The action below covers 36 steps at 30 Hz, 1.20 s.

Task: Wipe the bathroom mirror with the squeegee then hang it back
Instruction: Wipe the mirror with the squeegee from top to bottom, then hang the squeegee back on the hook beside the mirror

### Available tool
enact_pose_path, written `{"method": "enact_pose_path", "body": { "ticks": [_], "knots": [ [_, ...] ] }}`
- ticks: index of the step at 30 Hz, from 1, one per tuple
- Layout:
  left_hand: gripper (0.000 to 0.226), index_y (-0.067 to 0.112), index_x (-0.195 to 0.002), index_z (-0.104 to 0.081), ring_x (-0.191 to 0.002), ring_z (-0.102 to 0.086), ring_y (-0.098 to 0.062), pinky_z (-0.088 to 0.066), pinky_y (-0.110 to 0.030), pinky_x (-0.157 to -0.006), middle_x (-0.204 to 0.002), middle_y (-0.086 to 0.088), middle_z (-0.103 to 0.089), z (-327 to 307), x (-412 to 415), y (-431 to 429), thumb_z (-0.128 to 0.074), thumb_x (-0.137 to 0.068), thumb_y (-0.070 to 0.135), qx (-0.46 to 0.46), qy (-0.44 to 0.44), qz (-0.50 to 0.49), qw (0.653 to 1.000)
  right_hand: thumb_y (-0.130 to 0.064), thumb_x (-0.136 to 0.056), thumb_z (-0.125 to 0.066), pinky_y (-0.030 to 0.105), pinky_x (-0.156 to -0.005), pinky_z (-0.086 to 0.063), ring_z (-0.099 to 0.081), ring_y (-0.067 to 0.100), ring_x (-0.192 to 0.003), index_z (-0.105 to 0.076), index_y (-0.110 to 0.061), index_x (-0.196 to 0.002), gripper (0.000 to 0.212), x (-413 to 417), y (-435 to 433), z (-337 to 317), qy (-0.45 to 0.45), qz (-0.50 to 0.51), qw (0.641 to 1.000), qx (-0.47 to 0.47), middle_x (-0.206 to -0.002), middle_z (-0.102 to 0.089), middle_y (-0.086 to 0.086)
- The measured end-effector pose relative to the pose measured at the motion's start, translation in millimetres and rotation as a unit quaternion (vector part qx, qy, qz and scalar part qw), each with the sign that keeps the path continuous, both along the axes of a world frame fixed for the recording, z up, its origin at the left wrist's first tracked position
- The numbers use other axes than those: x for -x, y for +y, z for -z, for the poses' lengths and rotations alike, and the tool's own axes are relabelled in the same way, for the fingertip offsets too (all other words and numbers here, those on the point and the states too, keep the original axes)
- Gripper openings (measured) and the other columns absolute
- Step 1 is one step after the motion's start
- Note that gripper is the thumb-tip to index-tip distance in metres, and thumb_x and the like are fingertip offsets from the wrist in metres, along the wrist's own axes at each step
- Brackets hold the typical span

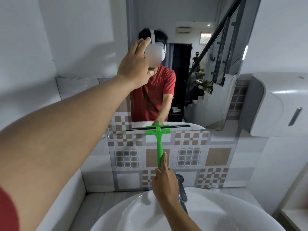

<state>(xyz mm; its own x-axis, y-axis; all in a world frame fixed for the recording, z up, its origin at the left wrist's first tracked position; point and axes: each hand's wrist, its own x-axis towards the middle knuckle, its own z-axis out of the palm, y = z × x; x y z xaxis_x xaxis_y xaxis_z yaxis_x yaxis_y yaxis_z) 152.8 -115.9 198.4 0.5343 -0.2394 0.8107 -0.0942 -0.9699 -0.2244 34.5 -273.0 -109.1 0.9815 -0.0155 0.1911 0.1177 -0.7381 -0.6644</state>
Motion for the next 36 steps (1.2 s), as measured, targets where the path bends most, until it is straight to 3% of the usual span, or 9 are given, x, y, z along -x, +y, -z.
{"method": "enact_pose_path", "body": {
  "ticks": [2, 7, 14, 17, 22, 25, 27, 31, 36],
  "knots": [
    [0.077, 0.009, -0.152, -0.044, -0.152, -0.016, -0.028, -0.038, -0.050, -0.118, -0.167, -0.004, -0.018, 0.3, 0.5, -0.7, -0.069, -0.088, 0.042, 0.010, 0.008, 0.005, 1.000, -0.013, -0.098, -0.058, 0.036, -0.074, -0.063, -0.068, 0.017, -0.087, 0.004, -0.031, -0.159, 0.089, 3.1, 1.0, -4.0, 0.014, -0.001, 1.000, -0.005, -0.117, -0.070, 0.005],
    [0.048, 0.007, -0.128, -0.069, -0.153, -0.015, -0.032, -0.038, -0.052, -0.117, -0.167, -0.007, -0.015, 1.1, 0.7, -2.3, -0.067, -0.092, 0.038, -0.017, 0.004, -0.015, 1.000, -0.014, -0.099, -0.056, 0.032, -0.072, -0.062, -0.068, 0.015, -0.087, 0.001, -0.029, -0.159, 0.084, 15.3, -3.6, -13.7, 0.047, -0.002, 0.999, -0.006, -0.116, -0.071, 0.000],
    [0.048, 0.007, -0.132, -0.065, -0.151, -0.019, -0.038, -0.032, -0.052, -0.121, -0.166, -0.014, -0.016, -0.5, 9.3, -9.5, -0.069, -0.092, 0.032, -0.023, 0.016, -0.019, 0.999, -0.021, -0.101, -0.054, 0.025, -0.065, -0.061, -0.065, 0.011, -0.078, -0.011, -0.033, -0.159, 0.074, 35.4, -22.8, -16.9, 0.049, -0.008, 0.999, 0.019, -0.112, -0.066, 0.004],
    [0.060, 0.012, -0.143, -0.053, -0.146, -0.027, -0.040, -0.040, -0.054, -0.115, -0.161, -0.017, -0.025, 5.8, 22.6, -12.4, -0.072, -0.089, 0.028, -0.021, 0.031, -0.010, 0.999, -0.023, -0.103, -0.051, 0.016, -0.054, -0.047, -0.060, 0.011, -0.078, -0.026, -0.028, -0.154, 0.057, 46.1, -41.1, -30.4, 0.033, -0.032, 0.999, 0.029, -0.110, -0.068, 0.001],
    [0.066, 0.015, -0.148, -0.050, -0.139, -0.040, -0.036, -0.046, -0.052, -0.106, -0.152, -0.014, -0.045, 37.9, 69.3, -36.0, -0.073, -0.088, 0.028, 0.001, 0.075, 0.037, 0.997, -0.027, -0.103, -0.050, 0.037, -0.065, -0.062, -0.068, 0.014, -0.071, -0.050, -0.017, -0.117, 0.017, 64.6, -76.7, -55.9, 0.017, -0.041, 0.997, 0.060, -0.092, -0.069, -0.001],
    [0.031, 0.017, -0.118, -0.075, -0.119, -0.061, -0.028, -0.053, -0.044, -0.097, -0.120, -0.007, -0.073, 58.8, 109.0, -59.7, -0.062, -0.090, 0.017, 0.028, 0.176, 0.086, 0.980, -0.027, -0.104, -0.048, 0.021, -0.047, -0.048, -0.053, 0.005, -0.055, -0.049, -0.017, -0.122, 0.021, 77.7, -105.5, -80.6, -0.009, -0.069, 0.989, 0.128, -0.087, -0.063, -0.004],
    [0.032, 0.018, -0.102, -0.081, -0.100, -0.071, -0.024, -0.058, -0.039, -0.085, -0.102, -0.003, -0.079, 70.8, 140.6, -81.2, -0.055, -0.086, 0.010, 0.056, 0.271, 0.103, 0.955, -0.025, -0.104, -0.048, 0.017, -0.045, -0.038, -0.046, 0.003, -0.054, -0.048, -0.018, -0.124, 0.022, 89.0, -124.2, -102.7, -0.035, -0.080, 0.977, 0.196, -0.086, -0.059, -0.004],
    [0.036, 0.012, -0.117, -0.077, -0.100, -0.070, -0.016, -0.058, -0.030, -0.090, -0.111, -0.003, -0.077, 92.9, 191.4, -124.0, -0.060, -0.087, 0.002, 0.088, 0.414, 0.116, 0.899, -0.019, -0.101, -0.054, 0.026, -0.057, -0.053, -0.059, 0.012, -0.064, -0.051, -0.022, -0.123, 0.023, 105.6, -149.0, -139.8, -0.105, -0.077, 0.954, 0.270, -0.092, -0.066, -0.002],
    [0.027, 0.020, -0.117, -0.076, -0.095, -0.067, -0.017, -0.057, -0.031, -0.081, -0.105, 0.001, -0.074, 105.4, 229.4, -144.7, -0.069, -0.092, 0.013, 0.113, 0.458, 0.103, 0.876, -0.014, -0.099, -0.052, 0.024, -0.061, -0.046, -0.062, 0.014, -0.072, -0.056, -0.022, -0.116, 0.020, 121.8, -176.7, -181.5, -0.164, -0.119, 0.917, 0.343, -0.092, -0.065, -0.003]
  ]
}}
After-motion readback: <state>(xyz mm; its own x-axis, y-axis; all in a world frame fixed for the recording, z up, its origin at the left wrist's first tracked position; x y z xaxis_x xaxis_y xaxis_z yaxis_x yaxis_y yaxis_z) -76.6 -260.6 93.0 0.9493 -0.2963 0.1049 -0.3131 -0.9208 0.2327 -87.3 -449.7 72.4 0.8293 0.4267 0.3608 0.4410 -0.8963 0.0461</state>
